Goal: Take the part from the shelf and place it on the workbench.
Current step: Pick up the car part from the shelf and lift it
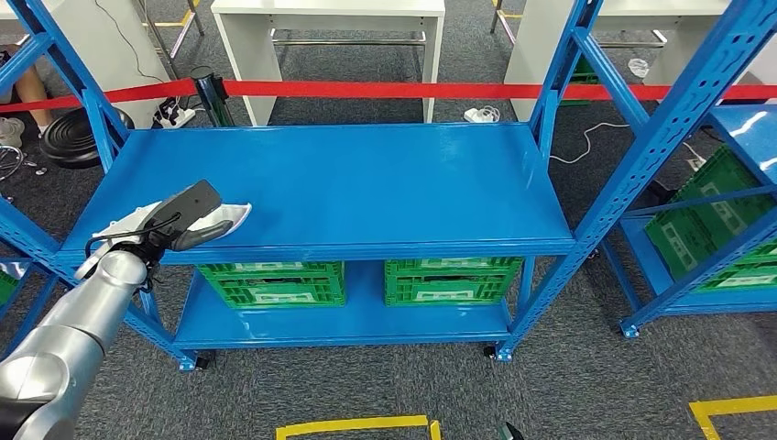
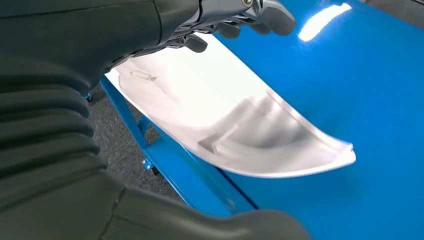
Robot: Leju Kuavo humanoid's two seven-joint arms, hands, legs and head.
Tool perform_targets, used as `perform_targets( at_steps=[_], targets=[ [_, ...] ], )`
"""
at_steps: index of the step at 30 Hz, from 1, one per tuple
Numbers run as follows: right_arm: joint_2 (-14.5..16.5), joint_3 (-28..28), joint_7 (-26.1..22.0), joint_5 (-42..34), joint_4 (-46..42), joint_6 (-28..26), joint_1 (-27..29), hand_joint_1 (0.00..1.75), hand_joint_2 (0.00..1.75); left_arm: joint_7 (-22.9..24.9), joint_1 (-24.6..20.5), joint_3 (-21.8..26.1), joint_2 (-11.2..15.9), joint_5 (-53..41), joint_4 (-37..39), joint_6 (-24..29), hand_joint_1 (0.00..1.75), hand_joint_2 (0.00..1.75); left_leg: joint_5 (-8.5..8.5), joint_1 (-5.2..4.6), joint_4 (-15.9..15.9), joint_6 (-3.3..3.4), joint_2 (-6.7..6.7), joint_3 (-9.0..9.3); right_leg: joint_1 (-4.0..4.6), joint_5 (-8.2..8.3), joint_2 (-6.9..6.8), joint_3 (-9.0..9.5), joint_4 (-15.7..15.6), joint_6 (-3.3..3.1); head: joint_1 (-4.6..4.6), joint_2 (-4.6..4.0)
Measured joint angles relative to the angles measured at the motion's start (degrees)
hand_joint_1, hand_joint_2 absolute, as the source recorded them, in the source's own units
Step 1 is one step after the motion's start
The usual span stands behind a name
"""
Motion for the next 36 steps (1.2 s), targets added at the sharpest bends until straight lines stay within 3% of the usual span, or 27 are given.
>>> perform_targets(
  at_steps=[20,36],
  targets=[
    [0.00,0.00,0.00,0.06,0.00,-0.31,-0.06,0.00,0.00,-2.10,0.06,-3.24,-0.15,-3.93,0.00,-3.69,0.00,0.00,0.00,0.00,0.00,0.00,0.00,0.01,0.00,0.00,0.00,-0.01,0.00,0.00,0.00,-0.01],
    [0.04,0.00,0.00,0.84,0.00,-0.86,-0.26,0.00,0.00,5.88,0.71,-13.49,-0.27,-19.02,0.66,2.38,0.00,0.00,0.00,0.00,-0.01,0.00,0.00,0.00,0.01,0.00,0.00,0.00,0.00,0.00,0.00,-0.01]
  ],
)
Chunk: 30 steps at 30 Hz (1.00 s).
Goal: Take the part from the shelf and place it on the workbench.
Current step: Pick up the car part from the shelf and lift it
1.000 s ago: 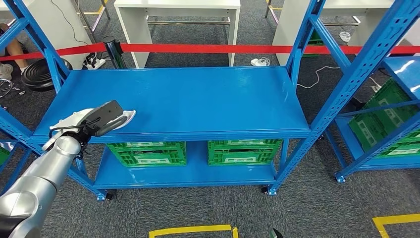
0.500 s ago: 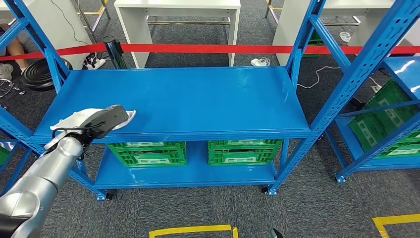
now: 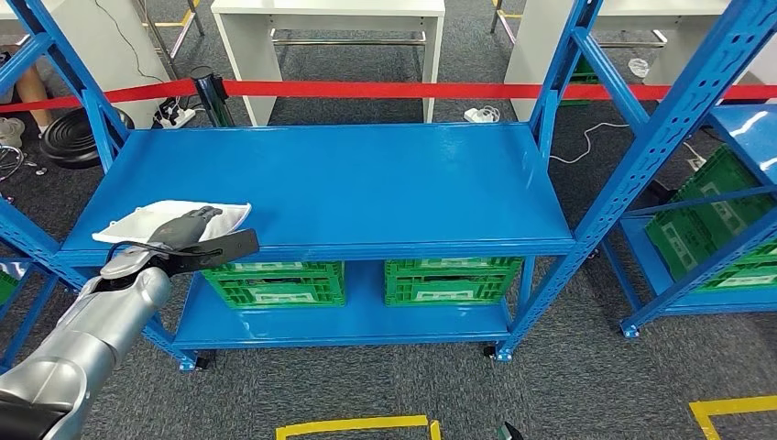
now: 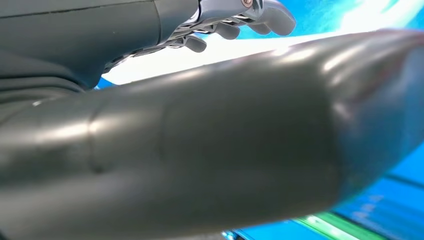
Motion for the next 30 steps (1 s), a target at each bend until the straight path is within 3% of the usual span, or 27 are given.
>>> perform_targets(
  at_steps=[3,7,26,27,28,30],
  targets=[
    [0.00,0.00,0.00,0.03,0.00,0.00,-0.02,0.00,0.00,0.52,0.04,-1.28,0.10,-0.41,0.25,0.17,0.00,0.00,0.00,0.00,0.00,0.00,0.00,0.00,0.00,0.00,0.00,0.00,0.00,0.00,0.00,0.01],
    [0.00,0.00,0.00,0.13,0.00,0.07,-0.02,0.00,0.00,0.60,0.12,-2.22,0.30,-0.41,0.44,0.66,0.00,1.75,0.00,0.00,0.00,0.00,0.00,0.00,0.00,0.00,0.00,0.00,0.00,0.00,0.00,0.01],
    [-0.02,0.00,-0.01,1.11,0.00,0.66,-0.06,0.00,0.00,-0.46,0.77,-2.74,0.95,-0.29,0.45,1.15,0.00,1.75,0.00,0.00,0.00,0.00,0.00,0.00,0.00,-0.01,0.00,0.00,0.00,-0.01,0.00,0.01],
    [-0.02,0.00,-0.01,1.11,0.00,0.67,-0.06,0.00,0.00,-0.45,0.76,-2.74,0.95,-0.32,0.45,1.11,0.06,1.75,0.00,0.00,0.00,0.00,0.00,0.00,0.00,-0.01,0.00,0.00,0.00,-0.01,0.00,0.00],
    [-0.02,0.00,-0.01,1.11,0.00,0.68,-0.06,0.00,0.00,-0.44,0.76,-2.74,0.95,-0.35,0.45,1.10,0.28,1.75,0.00,0.00,0.00,0.00,0.00,0.00,0.00,-0.01,0.00,0.00,0.00,-0.01,0.00,0.00],
    [-0.02,0.00,-0.02,1.09,0.00,0.68,-0.06,0.00,0.00,-0.40,0.76,-2.75,0.95,-0.36,0.45,1.09,1.15,1.75,0.00,0.00,0.00,0.00,0.00,0.00,0.00,-0.01,0.00,0.00,0.00,-0.01,0.00,0.01]
  ],
)
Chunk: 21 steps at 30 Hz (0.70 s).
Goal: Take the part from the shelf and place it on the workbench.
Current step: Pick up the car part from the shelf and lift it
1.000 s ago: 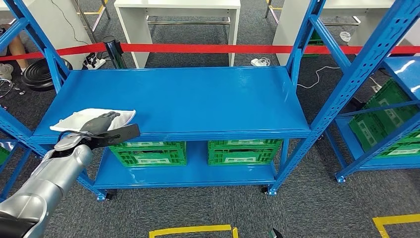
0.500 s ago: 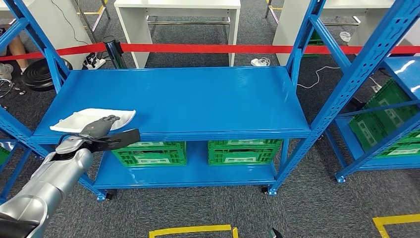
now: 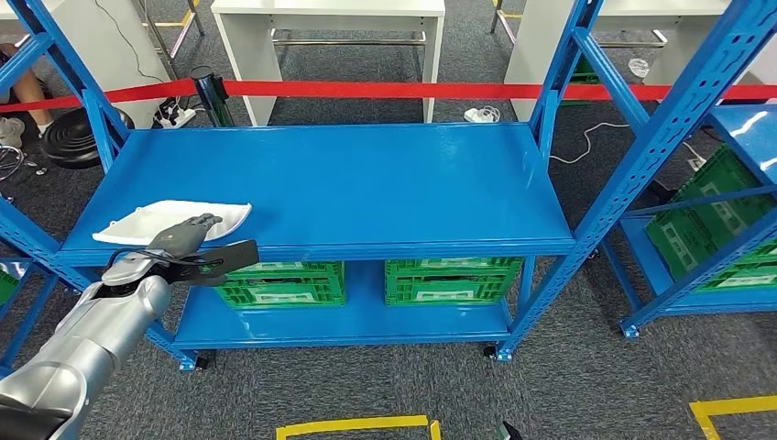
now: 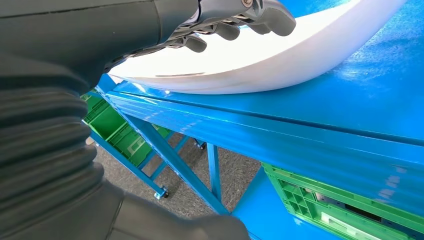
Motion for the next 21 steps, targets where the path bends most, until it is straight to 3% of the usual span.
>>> perform_targets(
  at_steps=[1,2,21],
  targets=[
    [0.00,0.00,0.00,-0.01,0.00,0.00,0.00,0.00,0.00,0.01,0.00,-0.01,0.00,0.00,0.00,0.00,1.53,1.75,0.00,0.00,0.00,0.00,0.00,0.00,0.00,0.00,0.00,0.00,0.00,0.00,0.00,0.01],
    [0.00,0.00,0.00,-0.02,0.00,0.00,0.00,0.00,0.00,-0.01,0.00,-0.01,0.00,0.01,0.00,0.00,1.75,1.75,0.00,0.00,0.00,0.00,0.00,0.00,0.00,0.00,0.00,0.00,0.00,0.00,0.00,0.00],
    [0.00,0.00,0.01,-0.29,0.00,0.26,0.01,0.00,0.00,-2.33,-0.35,-0.01,-0.07,0.01,-0.17,0.30,1.75,1.75,0.00,0.00,0.00,0.00,0.01,0.04,0.00,0.00,0.01,0.01,0.00,-0.01,0.00,0.00]
  ],
)
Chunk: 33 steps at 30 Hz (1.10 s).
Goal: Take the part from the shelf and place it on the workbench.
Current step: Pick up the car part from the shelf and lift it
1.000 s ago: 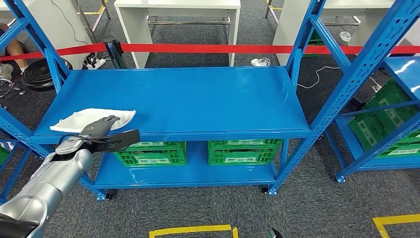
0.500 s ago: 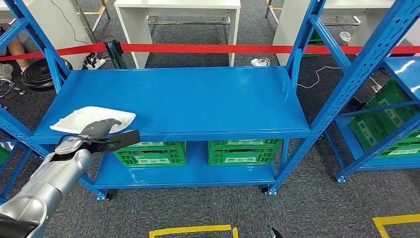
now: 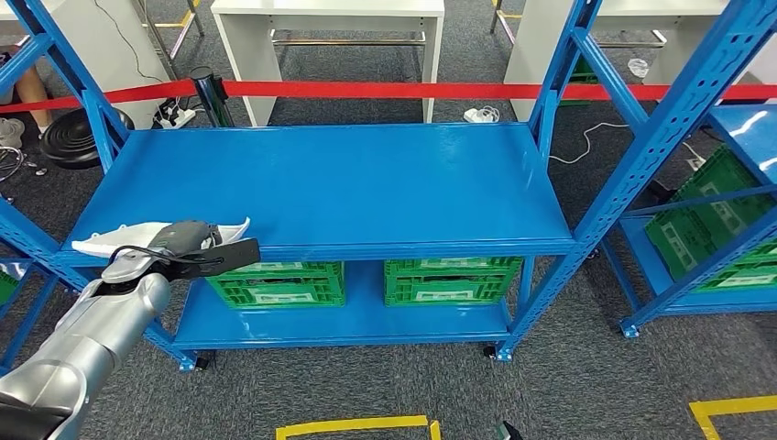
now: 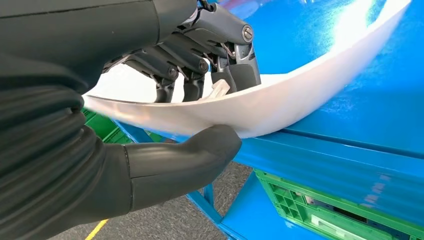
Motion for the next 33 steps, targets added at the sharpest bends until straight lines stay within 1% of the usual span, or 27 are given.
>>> perform_targets(
  at_steps=[3,6,8,12,15,17,19,20,22,26,28,30,33],
  targets=[
    [0.00,0.00,0.00,-0.07,0.00,-0.04,0.00,0.00,0.00,-2.05,0.06,-0.01,-0.04,-0.60,-0.03,2.76,1.75,1.75,0.00,0.00,0.00,0.00,0.00,0.00,0.00,0.00,0.00,-0.01,0.00,0.00,0.00,0.00],
    [0.00,0.00,0.01,-0.28,0.00,-0.25,0.00,0.00,0.00,-2.85,0.14,-0.05,-0.33,-3.02,-0.20,8.30,1.75,1.75,0.00,0.00,0.00,0.00,0.00,-0.01,0.00,0.00,0.00,-0.02,0.00,0.00,0.00,0.01],
    [0.00,-0.01,0.01,-0.41,0.00,-0.41,0.00,0.00,0.00,-2.69,0.14,-0.19,-0.60,-5.14,-0.39,13.29,1.75,1.75,0.00,0.00,0.00,0.00,0.00,-0.02,0.00,0.00,0.00,-0.02,0.00,0.00,0.00,0.01],
    [0.00,-0.28,0.01,-0.79,0.00,-0.73,-0.01,0.00,0.00,-3.09,0.16,-0.35,-1.62,-7.27,-1.13,25.63,1.75,1.75,0.00,-0.01,0.01,0.00,-0.01,-0.04,-0.01,-0.01,-0.01,-0.02,0.00,0.00,0.01,0.00],
    [0.00,-0.66,0.01,-0.87,0.00,-0.99,-0.03,0.00,0.00,-4.39,0.20,-0.32,-2.62,-7.03,-1.97,31.88,1.75,1.75,0.00,-0.01,0.01,0.00,-0.02,-0.04,-0.02,0.00,-0.02,-0.02,0.00,0.00,0.01,0.00],
    [0.00,-0.89,0.01,-0.86,0.00,-1.19,-0.03,0.00,0.00,-6.97,0.52,0.17,-3.33,-5.72,-3.09,36.40,1.75,1.75,0.00,-0.01,0.01,0.00,-0.01,-0.04,-0.02,0.00,-0.01,-0.03,0.00,0.00,0.00,0.00],
    [0.00,-1.00,0.01,-0.78,0.00,-1.40,-0.03,0.00,0.00,-11.25,1.48,1.62,-4.05,-2.91,-5.84,41.00,1.75,1.75,0.00,-0.02,0.01,0.01,-0.01,-0.03,-0.03,0.00,-0.02,-0.02,0.00,0.00,0.00,0.00],
    [0.00,-1.03,0.01,-0.70,0.00,-1.48,-0.03,0.00,0.00,-13.39,2.32,2.62,-4.32,-1.25,-7.98,42.06,1.75,1.75,-0.01,-0.02,0.01,0.01,-0.01,-0.02,-0.03,0.00,-0.02,-0.01,0.00,0.00,0.00,0.00],
    [0.01,-1.07,0.01,-0.35,0.00,-1.56,-0.03,0.00,0.00,-17.50,5.26,4.90,-4.79,2.68,-14.22,41.57,1.75,1.75,-0.03,-0.03,0.00,-0.01,0.01,0.00,-0.04,-0.01,0.01,0.00,0.00,0.00,0.01,0.00],
    [0.02,-1.07,0.01,0.75,0.00,-1.74,0.02,0.00,0.00,-24.66,14.60,9.25,-5.44,11.53,-32.83,38.35,1.75,1.75,-0.08,-0.03,-0.02,-0.05,0.10,0.00,-0.05,-0.05,0.09,-0.06,0.00,-0.03,0.00,0.00],
    [0.02,-1.07,0.01,1.24,0.00,-1.90,0.03,0.00,0.00,-26.34,18.65,10.47,-5.73,15.42,-41.70,37.45,1.75,1.75,-0.12,-0.03,-0.03,-0.05,0.09,-0.01,-0.04,-0.10,0.08,-0.06,0.00,-0.03,0.00,-0.01],
    [0.01,-1.07,0.02,1.72,0.00,-2.02,0.04,0.00,0.00,-26.82,21.91,10.86,-5.76,18.54,-49.66,36.68,1.75,1.75,-0.15,-0.03,-0.05,-0.05,0.06,-0.01,-0.04,-0.13,0.04,-0.04,-0.01,-0.04,0.00,0.00],
    [0.00,-1.07,0.07,2.55,0.00,-2.06,0.05,0.00,0.00,-26.99,25.53,10.87,-5.31,22.32,-58.54,35.70,1.75,1.75,-0.20,-0.10,-0.03,-0.02,0.02,-0.02,-0.11,-0.16,-0.01,-0.02,-0.03,-0.05,0.00,0.00]
  ],
)
